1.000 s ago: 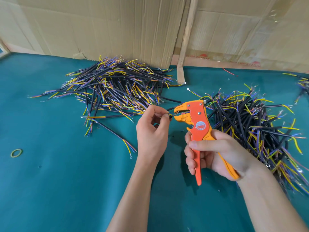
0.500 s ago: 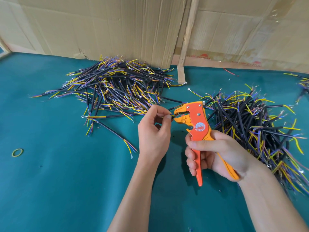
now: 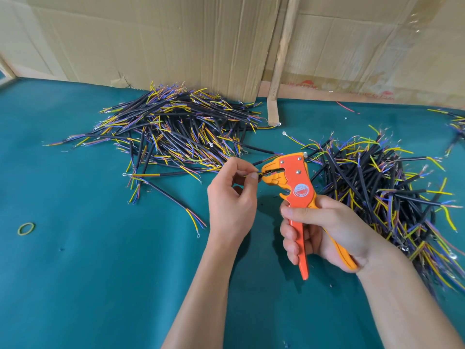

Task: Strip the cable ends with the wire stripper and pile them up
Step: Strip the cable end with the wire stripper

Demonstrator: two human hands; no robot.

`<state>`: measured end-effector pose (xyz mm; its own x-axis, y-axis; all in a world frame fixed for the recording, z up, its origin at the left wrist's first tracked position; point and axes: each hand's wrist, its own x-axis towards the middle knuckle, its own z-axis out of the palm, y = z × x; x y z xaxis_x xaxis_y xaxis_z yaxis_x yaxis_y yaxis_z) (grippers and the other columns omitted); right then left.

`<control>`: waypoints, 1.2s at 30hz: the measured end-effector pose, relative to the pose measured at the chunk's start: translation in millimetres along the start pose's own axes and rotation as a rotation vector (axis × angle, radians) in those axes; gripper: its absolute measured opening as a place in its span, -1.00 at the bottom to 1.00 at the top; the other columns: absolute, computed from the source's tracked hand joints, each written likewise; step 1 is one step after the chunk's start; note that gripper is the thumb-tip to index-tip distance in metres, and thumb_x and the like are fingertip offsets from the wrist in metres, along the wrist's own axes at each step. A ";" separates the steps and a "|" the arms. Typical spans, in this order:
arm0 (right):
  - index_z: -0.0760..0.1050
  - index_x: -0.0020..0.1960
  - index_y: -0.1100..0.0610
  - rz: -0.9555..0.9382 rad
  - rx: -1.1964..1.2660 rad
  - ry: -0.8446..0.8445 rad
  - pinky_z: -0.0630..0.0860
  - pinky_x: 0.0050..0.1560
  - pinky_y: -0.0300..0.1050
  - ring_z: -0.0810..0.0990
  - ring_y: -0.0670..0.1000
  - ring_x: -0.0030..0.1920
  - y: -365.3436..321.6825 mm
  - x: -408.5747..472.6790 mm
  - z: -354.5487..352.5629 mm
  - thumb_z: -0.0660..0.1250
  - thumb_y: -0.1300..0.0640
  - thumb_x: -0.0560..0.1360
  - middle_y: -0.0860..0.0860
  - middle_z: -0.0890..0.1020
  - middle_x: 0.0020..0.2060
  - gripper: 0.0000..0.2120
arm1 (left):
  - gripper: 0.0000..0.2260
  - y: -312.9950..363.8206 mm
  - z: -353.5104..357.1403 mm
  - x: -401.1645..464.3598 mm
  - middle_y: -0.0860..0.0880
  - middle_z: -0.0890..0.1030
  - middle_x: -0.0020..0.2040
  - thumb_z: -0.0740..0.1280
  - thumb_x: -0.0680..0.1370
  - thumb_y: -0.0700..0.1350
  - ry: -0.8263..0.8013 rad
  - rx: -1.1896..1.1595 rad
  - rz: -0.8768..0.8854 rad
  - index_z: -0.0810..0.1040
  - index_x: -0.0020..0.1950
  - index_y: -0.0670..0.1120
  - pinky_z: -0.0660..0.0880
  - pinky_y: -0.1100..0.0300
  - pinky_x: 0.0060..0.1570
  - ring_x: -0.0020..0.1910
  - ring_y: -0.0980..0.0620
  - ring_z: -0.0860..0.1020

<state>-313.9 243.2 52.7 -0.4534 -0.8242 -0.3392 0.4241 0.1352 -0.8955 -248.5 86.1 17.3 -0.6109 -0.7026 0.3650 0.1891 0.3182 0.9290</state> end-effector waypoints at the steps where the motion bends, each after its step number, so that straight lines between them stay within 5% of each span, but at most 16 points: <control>1: 0.46 -0.11 0.23 0.001 -0.002 0.001 0.56 -0.38 0.05 0.49 0.18 -0.41 -0.1 0.1 -0.1 0.46 0.16 0.42 0.22 0.47 -0.35 -0.79 | -0.84 -0.2 -0.2 0.1 0.13 0.53 -0.31 0.33 0.54 -0.35 -0.001 0.002 -0.001 0.53 -0.14 -0.12 0.41 0.18 -0.20 -0.30 0.04 0.49; 20: 0.38 -0.16 0.17 0.053 0.006 0.034 0.48 -0.46 -0.04 0.42 0.12 -0.48 2.4 2.4 3.5 0.48 0.08 0.45 0.16 0.43 -0.41 -0.71 | -0.82 -4.7 -3.7 0.1 0.03 0.64 -0.30 0.37 0.53 -0.36 -0.026 0.003 -0.088 0.56 -0.18 -0.10 0.51 0.07 -0.24 -0.33 -0.09 0.55; 29: 0.49 -0.34 0.07 0.052 0.004 0.096 0.35 -0.52 -0.16 0.31 0.04 -0.57 2.7 4.1 3.7 0.53 0.00 0.42 0.07 0.36 -0.49 -0.71 | -0.83 -5.0 -3.2 -0.9 -0.03 0.67 -0.29 0.38 0.54 -0.34 -0.029 -0.008 -0.124 0.56 -0.18 -0.10 0.52 0.06 -0.24 -0.36 0.03 0.53; 36: 0.50 -0.25 0.12 -0.014 0.126 0.041 0.40 -0.47 -0.09 0.36 0.08 -0.52 4.1 4.8 5.3 0.57 0.09 0.41 0.12 0.40 -0.43 -0.74 | -0.83 -4.5 -0.3 0.3 0.01 0.66 -0.27 0.37 0.56 -0.31 0.008 -0.014 -0.126 0.55 -0.16 -0.07 0.54 0.02 -0.21 -0.35 0.06 0.54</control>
<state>-310.2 236.8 48.9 -0.4907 -0.8019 -0.3410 0.5115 0.0518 -0.8577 -249.3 84.3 13.2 -0.6240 -0.7417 0.2460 0.1218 0.2186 0.9682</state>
